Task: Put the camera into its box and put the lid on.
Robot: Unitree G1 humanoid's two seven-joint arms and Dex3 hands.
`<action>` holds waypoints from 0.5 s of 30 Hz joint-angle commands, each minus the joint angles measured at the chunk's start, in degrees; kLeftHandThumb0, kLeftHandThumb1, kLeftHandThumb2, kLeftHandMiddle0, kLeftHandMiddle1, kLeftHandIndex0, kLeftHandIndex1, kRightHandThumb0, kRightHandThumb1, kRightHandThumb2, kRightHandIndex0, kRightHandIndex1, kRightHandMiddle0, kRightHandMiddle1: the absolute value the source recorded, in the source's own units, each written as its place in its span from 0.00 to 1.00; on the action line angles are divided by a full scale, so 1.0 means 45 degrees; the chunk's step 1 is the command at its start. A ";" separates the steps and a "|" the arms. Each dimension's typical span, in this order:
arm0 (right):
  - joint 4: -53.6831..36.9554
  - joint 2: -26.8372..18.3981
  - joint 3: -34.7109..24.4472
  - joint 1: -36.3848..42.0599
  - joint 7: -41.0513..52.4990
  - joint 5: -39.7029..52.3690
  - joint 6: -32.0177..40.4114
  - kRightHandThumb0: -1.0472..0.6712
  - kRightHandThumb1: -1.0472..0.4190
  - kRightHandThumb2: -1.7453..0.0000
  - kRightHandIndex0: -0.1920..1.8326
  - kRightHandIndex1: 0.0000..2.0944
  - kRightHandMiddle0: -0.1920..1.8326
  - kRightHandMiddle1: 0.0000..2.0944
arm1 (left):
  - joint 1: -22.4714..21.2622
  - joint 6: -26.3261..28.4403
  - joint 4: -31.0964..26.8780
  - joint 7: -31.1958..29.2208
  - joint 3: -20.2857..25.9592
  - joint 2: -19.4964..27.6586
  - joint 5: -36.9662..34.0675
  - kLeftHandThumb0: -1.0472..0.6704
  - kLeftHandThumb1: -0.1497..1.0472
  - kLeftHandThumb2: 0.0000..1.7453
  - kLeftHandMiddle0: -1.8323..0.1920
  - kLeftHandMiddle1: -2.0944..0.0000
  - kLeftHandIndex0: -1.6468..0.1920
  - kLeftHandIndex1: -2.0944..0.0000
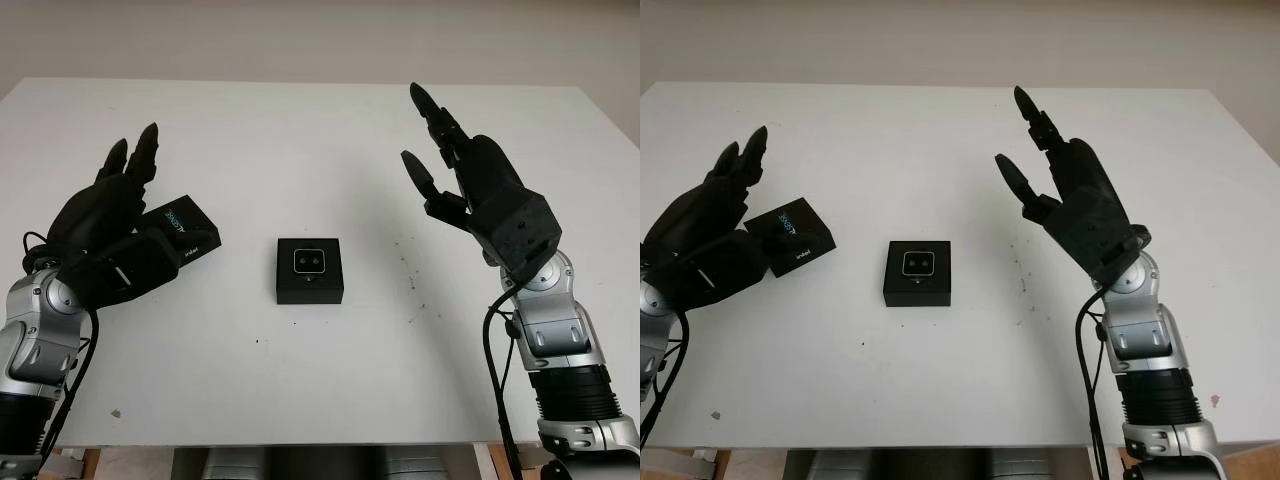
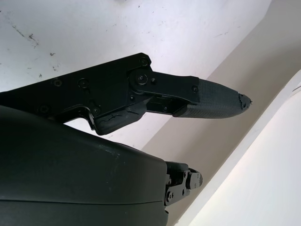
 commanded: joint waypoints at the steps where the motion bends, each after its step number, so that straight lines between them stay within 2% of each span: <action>1: 0.0045 0.0074 -0.0091 -0.0182 -0.0134 0.0059 -0.0185 0.12 0.00 0.65 0.09 0.03 0.11 0.02 | -0.0302 0.0137 0.0029 -0.0181 -0.0263 0.0096 0.0163 0.00 1.00 0.09 1.00 1.00 1.00 1.00; 5: 0.0179 0.0040 -0.0054 -0.0195 -0.0222 0.0030 -0.0366 0.12 0.00 0.65 0.10 0.03 0.11 0.02 | -0.0419 0.0210 0.0253 -0.0333 -0.0637 0.0094 0.0490 0.00 1.00 0.12 1.00 1.00 1.00 1.00; 8: 0.0182 0.0047 -0.0058 -0.0187 -0.0245 0.0037 -0.0313 0.12 0.00 0.65 0.10 0.03 0.11 0.02 | -0.0562 0.0391 0.0431 -0.0461 -0.0849 0.0035 0.0608 0.00 1.00 0.11 1.00 1.00 1.00 1.00; 15: 0.0242 -0.0001 0.0000 -0.0152 -0.0290 -0.0070 -0.0380 0.12 0.00 0.65 0.11 0.03 0.11 0.02 | -0.1031 0.0178 0.1414 0.0057 -0.1221 -0.0137 0.0832 0.00 1.00 0.11 1.00 1.00 1.00 1.00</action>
